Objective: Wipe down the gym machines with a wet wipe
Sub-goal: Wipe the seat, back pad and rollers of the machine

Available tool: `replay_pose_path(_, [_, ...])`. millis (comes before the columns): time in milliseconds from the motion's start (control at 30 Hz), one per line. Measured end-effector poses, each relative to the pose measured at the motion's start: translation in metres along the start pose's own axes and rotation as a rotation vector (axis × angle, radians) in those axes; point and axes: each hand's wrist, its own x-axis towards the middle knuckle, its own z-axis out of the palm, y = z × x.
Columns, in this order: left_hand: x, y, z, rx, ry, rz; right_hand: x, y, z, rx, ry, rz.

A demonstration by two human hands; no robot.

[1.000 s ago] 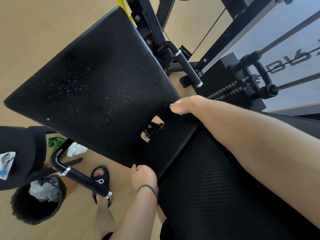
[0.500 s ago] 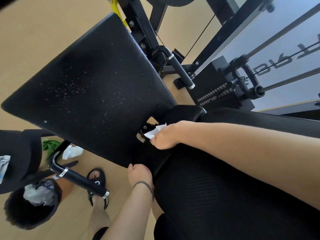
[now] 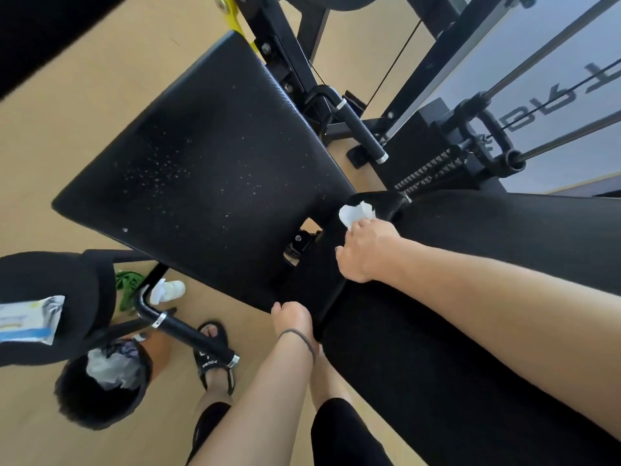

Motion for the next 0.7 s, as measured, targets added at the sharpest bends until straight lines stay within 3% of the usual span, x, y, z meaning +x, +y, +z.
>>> replay_pose_path(100, [-0.007,0.005,-0.028,0.064,-0.168,-0.055,-0.016,-0.06,0.025,0.086,-0.003,-0.195])
replay_pose_path(200, [-0.005,0.01,-0.066,0.05,-0.306,-0.086,-0.031,-0.116,0.04,0.05,-0.01,-0.276])
replay_pose_path(333, [0.016,0.011,-0.108,0.227,-0.247,0.106,-0.037,-0.151,0.045,-0.149,0.055,-0.282])
replay_pose_path(533, [0.037,0.015,-0.168,0.845,-0.192,0.607,0.007,-0.158,0.038,-0.111,0.029,0.031])
replay_pose_path(633, [0.06,0.017,-0.205,1.343,-0.109,0.786,0.007,-0.153,0.03,-0.149,0.034,0.216])
replay_pose_path(700, [0.075,0.018,-0.223,1.618,-0.072,0.917,-0.006,-0.163,0.028,-0.107,0.034,0.237])
